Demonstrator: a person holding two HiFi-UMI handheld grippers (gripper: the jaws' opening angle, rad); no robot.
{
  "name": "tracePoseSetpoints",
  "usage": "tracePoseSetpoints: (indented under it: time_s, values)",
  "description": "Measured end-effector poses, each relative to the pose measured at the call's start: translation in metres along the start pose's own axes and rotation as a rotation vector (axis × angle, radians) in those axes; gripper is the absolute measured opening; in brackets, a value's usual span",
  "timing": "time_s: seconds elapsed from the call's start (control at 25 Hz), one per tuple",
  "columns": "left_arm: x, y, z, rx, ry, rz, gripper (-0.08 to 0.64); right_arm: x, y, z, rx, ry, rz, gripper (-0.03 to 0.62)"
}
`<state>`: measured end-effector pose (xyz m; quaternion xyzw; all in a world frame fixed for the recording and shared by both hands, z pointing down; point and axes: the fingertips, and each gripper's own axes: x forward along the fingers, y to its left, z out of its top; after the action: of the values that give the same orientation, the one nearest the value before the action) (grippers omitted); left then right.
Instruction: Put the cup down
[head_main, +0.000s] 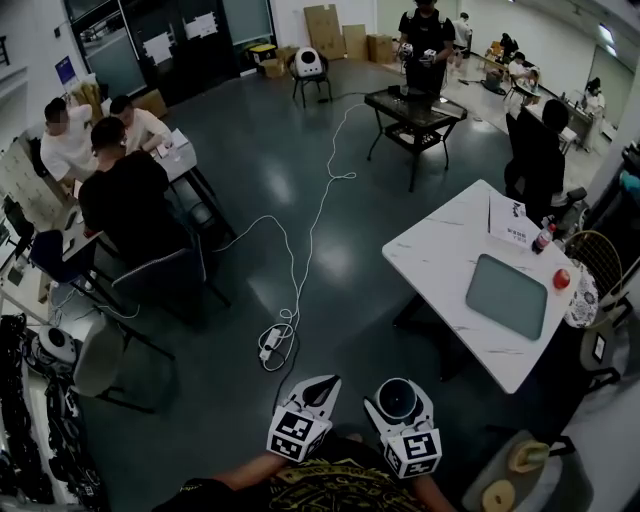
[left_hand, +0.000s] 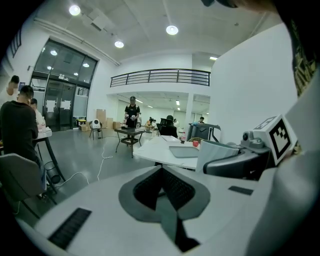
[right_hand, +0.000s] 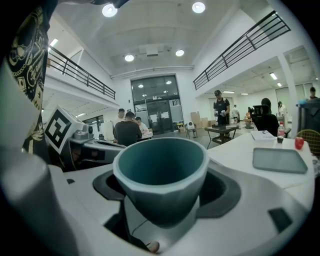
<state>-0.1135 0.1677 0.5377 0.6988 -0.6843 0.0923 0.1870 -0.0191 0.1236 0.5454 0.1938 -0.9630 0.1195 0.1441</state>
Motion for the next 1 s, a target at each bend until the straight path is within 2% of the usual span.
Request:
tracePoseSetpoints:
  time_s: [0.36, 1.0]
  values:
    - [0.046, -0.032, 0.008, 0.048, -0.001, -0.138, 0.009, -0.023, -0.044, -0.007, 0.026, -0.007, -0.146, 0.377]
    - [0.126, -0.034, 0.034, 0.121, 0.057, -0.299, 0.009, -0.006, -0.104, 0.014, 0.086, 0.010, -0.323, 0.377]
